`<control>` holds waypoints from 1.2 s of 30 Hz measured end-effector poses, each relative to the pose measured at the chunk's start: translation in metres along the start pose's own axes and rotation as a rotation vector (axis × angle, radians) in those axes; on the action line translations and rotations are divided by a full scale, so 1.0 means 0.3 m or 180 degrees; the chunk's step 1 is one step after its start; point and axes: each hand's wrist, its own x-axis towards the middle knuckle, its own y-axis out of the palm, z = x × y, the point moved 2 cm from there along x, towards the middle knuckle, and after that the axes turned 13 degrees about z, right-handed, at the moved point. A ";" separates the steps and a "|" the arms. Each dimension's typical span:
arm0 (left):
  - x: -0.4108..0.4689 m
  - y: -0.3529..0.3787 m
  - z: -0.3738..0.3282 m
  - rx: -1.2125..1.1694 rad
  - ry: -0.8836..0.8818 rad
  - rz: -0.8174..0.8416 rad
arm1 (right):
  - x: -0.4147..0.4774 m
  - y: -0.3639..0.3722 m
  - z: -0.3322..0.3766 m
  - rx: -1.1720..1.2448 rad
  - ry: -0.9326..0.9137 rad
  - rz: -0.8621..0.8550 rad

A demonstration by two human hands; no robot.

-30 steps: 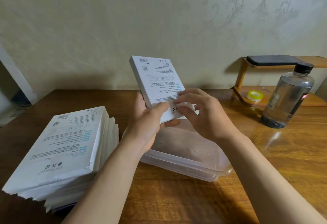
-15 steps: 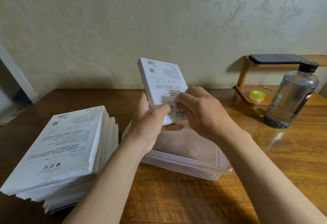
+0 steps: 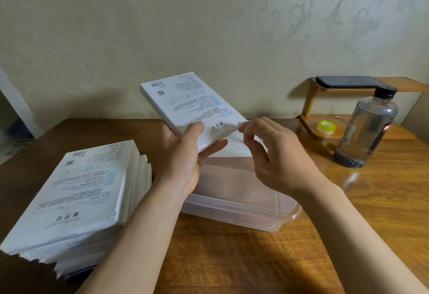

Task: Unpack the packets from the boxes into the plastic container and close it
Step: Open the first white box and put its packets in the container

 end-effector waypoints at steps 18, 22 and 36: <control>-0.019 -0.038 -0.004 0.0113 0.0111 0.0091 | 0.013 0.068 -0.061 -0.0814 0.1978 0.0701; -0.017 -0.041 0.009 0.0175 0.0068 0.0154 | 0.093 0.016 0.006 0.1555 0.2580 0.0293; -0.019 -0.047 0.021 -0.0219 0.0064 0.0058 | 0.154 0.051 -0.010 0.3589 0.1896 0.0707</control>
